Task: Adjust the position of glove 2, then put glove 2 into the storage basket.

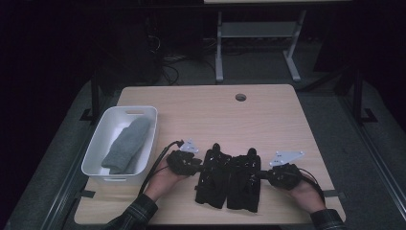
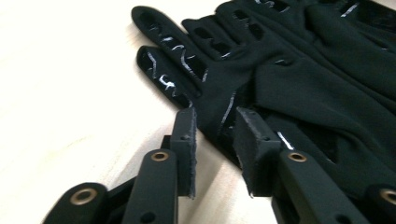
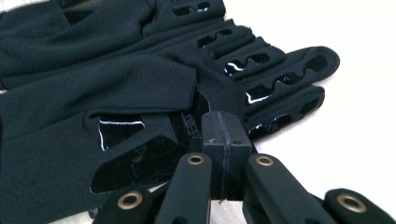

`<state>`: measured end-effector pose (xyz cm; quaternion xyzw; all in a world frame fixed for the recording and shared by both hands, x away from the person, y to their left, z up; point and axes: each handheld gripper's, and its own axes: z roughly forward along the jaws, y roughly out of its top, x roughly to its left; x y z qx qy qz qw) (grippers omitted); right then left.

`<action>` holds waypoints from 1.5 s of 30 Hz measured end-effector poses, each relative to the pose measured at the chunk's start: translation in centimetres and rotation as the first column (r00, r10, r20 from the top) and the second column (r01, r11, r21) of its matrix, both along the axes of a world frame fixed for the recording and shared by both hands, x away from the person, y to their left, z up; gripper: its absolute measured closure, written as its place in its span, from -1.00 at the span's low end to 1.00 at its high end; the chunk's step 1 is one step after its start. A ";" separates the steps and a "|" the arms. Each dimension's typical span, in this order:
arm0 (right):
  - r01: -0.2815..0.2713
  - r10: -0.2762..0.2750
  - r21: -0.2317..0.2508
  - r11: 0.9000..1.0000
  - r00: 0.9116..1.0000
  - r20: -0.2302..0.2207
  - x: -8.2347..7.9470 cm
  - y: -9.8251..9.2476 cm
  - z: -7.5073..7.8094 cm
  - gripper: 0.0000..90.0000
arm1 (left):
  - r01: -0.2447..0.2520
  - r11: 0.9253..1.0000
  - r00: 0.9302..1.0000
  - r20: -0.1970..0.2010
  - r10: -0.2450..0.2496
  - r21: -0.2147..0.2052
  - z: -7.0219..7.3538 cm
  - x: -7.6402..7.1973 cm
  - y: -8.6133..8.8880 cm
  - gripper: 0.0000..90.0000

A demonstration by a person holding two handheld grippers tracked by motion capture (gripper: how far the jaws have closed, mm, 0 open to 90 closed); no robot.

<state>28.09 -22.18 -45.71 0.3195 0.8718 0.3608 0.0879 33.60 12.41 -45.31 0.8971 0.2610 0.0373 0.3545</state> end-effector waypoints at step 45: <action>-0.049 0.049 -0.023 0.999 0.998 -0.027 0.6 2.3 -0.7 1.00 | -0.002 0.964 0.994 -0.110 -0.028 -0.265 3.0 0.3 0.0 0.98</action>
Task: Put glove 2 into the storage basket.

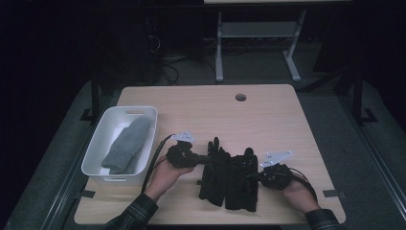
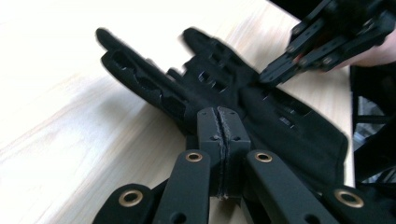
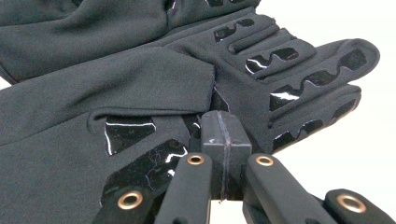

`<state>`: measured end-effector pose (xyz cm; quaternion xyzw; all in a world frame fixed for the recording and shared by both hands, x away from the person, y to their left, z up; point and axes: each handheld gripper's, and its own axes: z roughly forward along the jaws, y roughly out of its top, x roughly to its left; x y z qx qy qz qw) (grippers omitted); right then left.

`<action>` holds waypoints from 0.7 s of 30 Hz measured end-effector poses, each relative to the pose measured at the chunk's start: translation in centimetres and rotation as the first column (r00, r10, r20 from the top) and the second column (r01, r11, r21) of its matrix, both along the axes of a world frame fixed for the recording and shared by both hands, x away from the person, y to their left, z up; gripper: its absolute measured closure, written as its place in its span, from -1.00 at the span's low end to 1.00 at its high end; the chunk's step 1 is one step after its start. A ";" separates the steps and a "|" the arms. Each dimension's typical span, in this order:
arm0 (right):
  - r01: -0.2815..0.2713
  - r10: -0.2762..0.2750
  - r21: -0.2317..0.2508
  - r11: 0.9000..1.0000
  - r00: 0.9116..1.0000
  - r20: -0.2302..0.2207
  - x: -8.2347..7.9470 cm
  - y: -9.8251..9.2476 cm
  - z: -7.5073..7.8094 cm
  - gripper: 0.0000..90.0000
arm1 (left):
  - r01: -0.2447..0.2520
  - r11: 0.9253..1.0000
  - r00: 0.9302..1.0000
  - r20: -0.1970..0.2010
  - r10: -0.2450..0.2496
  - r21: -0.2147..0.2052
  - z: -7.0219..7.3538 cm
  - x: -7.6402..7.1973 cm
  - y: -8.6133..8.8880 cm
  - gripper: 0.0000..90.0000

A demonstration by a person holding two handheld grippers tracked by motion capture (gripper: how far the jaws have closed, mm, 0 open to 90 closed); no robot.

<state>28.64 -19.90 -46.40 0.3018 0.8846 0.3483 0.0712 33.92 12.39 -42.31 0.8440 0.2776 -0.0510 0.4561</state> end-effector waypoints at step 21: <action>-0.014 0.014 -0.021 1.000 1.000 0.014 1.4 2.9 0.1 1.00 | 0.094 0.995 0.995 -0.013 -0.094 -0.044 1.0 0.5 -2.7 0.98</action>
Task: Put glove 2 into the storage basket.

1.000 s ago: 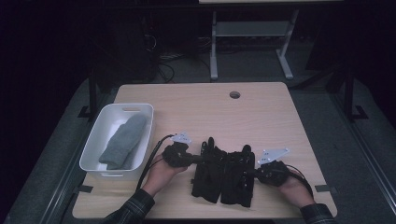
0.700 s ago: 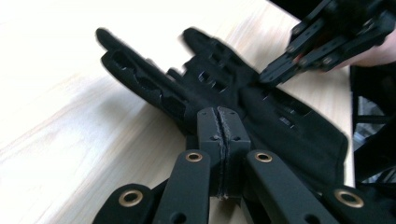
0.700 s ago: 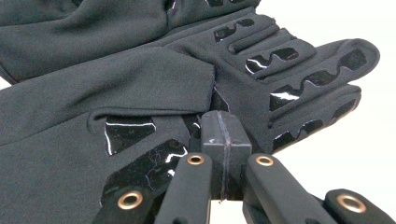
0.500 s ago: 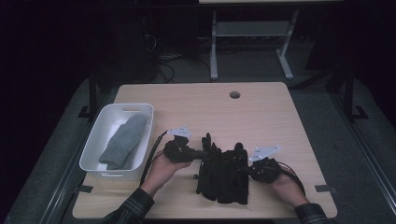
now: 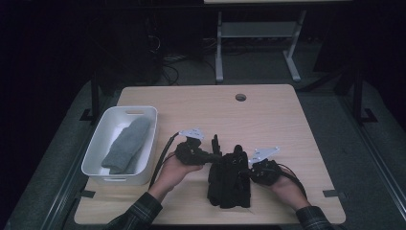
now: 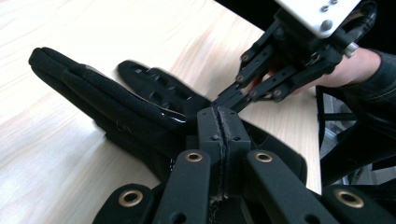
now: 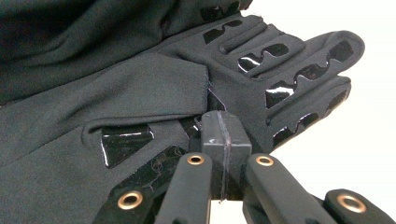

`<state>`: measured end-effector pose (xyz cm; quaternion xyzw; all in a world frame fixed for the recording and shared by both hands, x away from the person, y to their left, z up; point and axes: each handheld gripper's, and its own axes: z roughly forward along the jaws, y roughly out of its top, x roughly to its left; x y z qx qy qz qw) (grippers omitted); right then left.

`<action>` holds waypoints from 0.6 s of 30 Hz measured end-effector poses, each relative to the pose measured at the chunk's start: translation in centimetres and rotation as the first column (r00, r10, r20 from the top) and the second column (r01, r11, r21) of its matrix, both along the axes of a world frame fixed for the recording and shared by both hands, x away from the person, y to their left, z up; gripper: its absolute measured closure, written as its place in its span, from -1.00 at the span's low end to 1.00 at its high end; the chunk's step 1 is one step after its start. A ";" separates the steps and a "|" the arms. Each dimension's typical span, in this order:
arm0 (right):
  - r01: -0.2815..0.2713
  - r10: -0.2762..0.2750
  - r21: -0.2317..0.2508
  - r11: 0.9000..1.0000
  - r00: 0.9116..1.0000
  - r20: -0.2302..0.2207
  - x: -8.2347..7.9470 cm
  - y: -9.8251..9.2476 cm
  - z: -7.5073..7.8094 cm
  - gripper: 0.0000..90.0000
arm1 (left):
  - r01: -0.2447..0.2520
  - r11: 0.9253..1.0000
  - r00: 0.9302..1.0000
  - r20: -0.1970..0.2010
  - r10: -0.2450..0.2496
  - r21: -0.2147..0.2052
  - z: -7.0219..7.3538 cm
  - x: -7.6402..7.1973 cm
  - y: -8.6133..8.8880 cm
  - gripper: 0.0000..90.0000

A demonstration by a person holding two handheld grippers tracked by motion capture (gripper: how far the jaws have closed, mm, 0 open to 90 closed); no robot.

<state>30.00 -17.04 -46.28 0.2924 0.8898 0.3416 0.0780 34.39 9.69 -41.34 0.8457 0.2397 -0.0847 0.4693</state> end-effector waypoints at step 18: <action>0.026 -0.026 0.029 0.999 1.000 -0.016 0.1 -2.4 0.3 1.00 | 0.019 1.000 1.000 -0.017 -0.019 0.013 -0.9 0.1 -2.6 0.97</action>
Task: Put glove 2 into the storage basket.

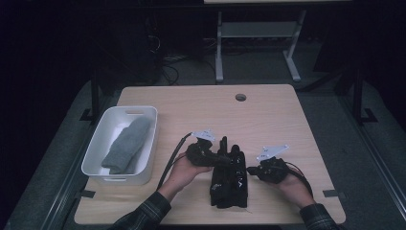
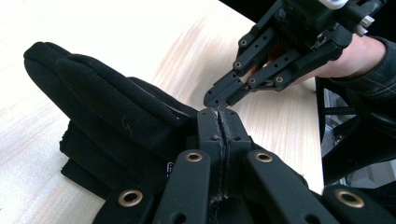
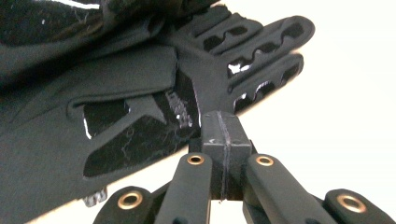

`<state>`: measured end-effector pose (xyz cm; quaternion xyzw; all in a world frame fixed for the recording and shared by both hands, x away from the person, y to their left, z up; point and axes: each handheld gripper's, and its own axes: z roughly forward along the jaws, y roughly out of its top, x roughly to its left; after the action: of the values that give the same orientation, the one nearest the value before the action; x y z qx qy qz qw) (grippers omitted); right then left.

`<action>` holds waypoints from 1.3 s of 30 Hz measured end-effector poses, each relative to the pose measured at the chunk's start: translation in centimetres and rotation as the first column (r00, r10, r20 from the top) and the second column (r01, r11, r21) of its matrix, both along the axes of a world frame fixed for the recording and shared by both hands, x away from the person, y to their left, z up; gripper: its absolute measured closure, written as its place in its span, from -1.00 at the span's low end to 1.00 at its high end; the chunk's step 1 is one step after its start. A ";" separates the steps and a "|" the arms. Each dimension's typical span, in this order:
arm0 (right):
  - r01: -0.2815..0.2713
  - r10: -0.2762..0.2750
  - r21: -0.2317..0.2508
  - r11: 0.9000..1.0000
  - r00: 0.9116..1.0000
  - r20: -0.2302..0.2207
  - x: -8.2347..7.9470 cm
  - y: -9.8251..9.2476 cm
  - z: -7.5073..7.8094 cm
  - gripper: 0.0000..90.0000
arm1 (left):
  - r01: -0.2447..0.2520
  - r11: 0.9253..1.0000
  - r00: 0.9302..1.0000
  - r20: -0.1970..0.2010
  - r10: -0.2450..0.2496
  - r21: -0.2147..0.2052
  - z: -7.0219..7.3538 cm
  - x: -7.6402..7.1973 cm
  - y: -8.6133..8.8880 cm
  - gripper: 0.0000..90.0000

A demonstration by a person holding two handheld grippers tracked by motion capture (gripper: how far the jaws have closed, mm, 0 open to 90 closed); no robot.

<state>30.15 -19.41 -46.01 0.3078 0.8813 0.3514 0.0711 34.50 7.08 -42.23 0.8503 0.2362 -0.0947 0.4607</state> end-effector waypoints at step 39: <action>0.120 -0.122 0.032 0.992 0.991 0.049 0.4 -2.8 0.1 0.16 | 0.113 0.993 0.993 0.017 -0.114 0.030 -0.6 -3.2 -2.4 0.98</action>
<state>30.55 -22.25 -45.86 0.3526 0.8538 0.3668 0.1101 31.32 4.64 -42.85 0.8699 0.1843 -0.1092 0.4442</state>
